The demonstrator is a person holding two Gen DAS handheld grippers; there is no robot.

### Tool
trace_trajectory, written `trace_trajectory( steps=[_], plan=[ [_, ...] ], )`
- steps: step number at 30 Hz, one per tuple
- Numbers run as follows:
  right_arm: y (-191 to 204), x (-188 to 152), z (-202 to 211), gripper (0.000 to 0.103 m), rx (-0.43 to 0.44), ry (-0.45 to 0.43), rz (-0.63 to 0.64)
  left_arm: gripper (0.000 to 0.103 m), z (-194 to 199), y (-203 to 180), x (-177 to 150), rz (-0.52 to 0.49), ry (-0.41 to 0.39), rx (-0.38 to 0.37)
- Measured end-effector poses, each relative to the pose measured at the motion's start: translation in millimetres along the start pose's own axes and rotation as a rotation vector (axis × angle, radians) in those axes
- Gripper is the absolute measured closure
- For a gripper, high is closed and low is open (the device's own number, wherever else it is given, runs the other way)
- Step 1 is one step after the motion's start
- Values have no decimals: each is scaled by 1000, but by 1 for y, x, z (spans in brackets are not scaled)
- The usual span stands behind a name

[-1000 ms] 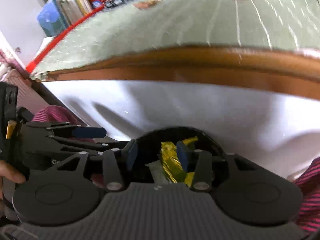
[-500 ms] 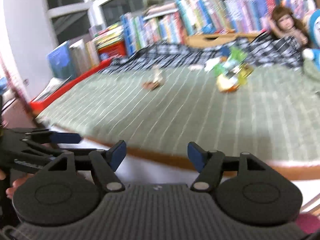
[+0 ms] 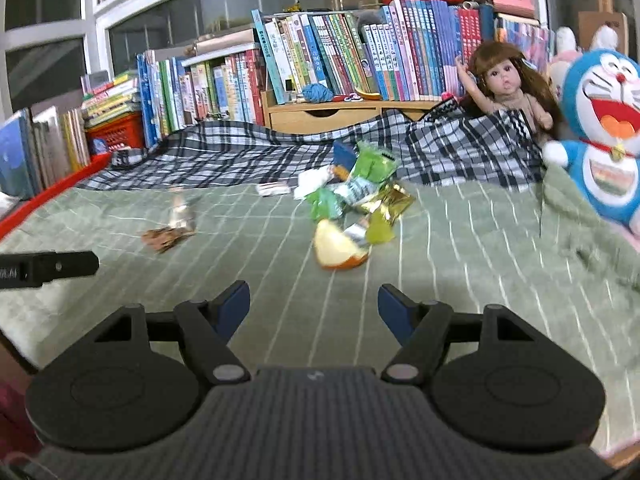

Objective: Collect trash
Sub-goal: 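Raise both open grippers back over the bed, then grasp the brown dried peel with the left gripper while the right gripper grasps the apple slice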

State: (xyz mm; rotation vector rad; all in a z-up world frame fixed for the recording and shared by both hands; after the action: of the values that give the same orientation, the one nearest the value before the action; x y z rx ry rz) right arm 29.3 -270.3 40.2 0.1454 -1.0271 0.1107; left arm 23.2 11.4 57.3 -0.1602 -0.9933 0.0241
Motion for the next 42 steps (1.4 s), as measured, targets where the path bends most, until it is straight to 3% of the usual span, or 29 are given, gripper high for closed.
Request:
trace_trajectory(
  steps=[9, 17, 21, 24, 26, 31, 42],
  plan=[
    [-10, 17, -54, 22, -32, 56, 58, 20, -77, -5, 20, -45, 25, 50],
    [-12, 20, -84, 22, -19, 86, 44, 31, -114, 0, 20, -34, 55, 58],
    [-8, 19, -94, 25, -16, 103, 67, 46, -122, 2, 18, -33, 62, 64],
    [-3, 18, -100, 47, -20, 123, 83, 59, -125, 3, 17, -36, 60, 77],
    [-1, 16, -101, 54, -24, 120, 96, 66, -125, 3, 17, -40, 55, 75],
    [2, 14, -93, 56, -22, 104, 108, 77, -116, 2, 15, -48, 32, 69],
    [12, 6, -60, 57, 46, 81, 93, 79, -77, 7, 6, -24, 13, 29]
  ],
)
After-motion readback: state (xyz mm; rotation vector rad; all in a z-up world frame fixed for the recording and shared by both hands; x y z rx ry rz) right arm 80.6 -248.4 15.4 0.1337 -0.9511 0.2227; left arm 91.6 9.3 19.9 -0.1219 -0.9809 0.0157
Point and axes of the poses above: each gripper's, at about its wrist camera, not at the fingertips, and z roughly against the way its jaws point, y to its left, x to its top, the point moved 1 cm from there along -z, roughly the way its jaws point
